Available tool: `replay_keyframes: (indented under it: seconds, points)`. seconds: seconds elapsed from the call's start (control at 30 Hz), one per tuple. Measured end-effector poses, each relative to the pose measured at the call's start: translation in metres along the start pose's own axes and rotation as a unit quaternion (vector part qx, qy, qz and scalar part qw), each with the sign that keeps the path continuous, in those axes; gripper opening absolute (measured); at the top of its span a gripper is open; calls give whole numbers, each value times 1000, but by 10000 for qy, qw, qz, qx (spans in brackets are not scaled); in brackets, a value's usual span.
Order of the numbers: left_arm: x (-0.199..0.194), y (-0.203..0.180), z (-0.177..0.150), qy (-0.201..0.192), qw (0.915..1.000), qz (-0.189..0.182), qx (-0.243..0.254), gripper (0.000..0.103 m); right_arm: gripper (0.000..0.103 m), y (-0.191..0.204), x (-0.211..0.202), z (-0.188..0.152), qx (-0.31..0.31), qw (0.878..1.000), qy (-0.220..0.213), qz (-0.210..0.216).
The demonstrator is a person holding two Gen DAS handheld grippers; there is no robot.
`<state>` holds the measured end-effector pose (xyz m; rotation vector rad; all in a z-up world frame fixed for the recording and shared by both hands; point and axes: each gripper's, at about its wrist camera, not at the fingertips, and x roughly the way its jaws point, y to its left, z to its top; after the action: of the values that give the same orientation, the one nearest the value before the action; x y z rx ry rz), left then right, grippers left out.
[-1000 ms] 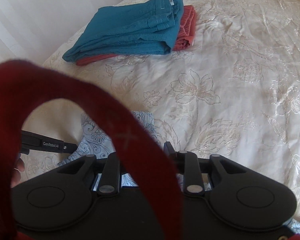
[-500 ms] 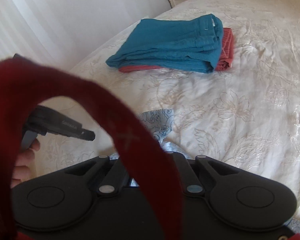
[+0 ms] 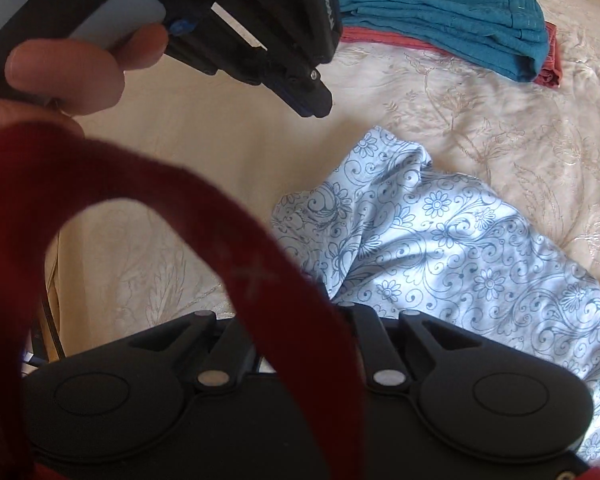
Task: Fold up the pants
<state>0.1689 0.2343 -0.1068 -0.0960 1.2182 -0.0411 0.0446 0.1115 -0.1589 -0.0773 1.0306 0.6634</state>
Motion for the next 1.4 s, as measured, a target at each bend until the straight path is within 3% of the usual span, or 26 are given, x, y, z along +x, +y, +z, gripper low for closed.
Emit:
replay_keyframes:
  seconds: [0.07, 0.27, 0.47, 0.53, 0.6, 0.67, 0.87, 1.0, 1.13, 1.4]
  points:
    - [4, -8, -1, 45, 9998, -99, 147, 4, 30, -3, -14, -5, 1, 9999, -73, -76]
    - [18, -26, -14, 270, 9985, -243, 407, 3, 30, -50, -60, -18, 323, 9968, -192, -700]
    - [47, -21, -32, 575, 9951, 167, 783, 3, 30, -118, -85, -10, 925, 9841, -416, -1456]
    - [57, -13, -36, 707, 9941, 142, 810, 3, 32, -136, -83, -4, 970, 9818, -406, -1584]
    - [58, -8, -36, 726, 9935, 40, 872, 3, 32, -155, -75, 3, 1051, 9817, -282, -1560]
    - [55, -6, -33, 738, 9932, -27, 896, 3, 40, -168, -65, 8, 1067, 9833, -129, -1466]
    - [57, 3, -24, 888, 9939, -65, 653, 3, 40, -175, -49, -3, 1012, 9889, 286, -1054]
    - [60, 5, -23, 975, 9935, -7, 579, 3, 40, -174, -45, -6, 987, 9915, 328, -776]
    - [66, -5, -19, 995, 9931, 115, 611, 3, 19, -170, -49, -7, 959, 9926, 228, -709]
    - [65, -7, -21, 982, 9934, 129, 576, 3, 10, -165, -64, -2, 944, 9913, -123, -906]
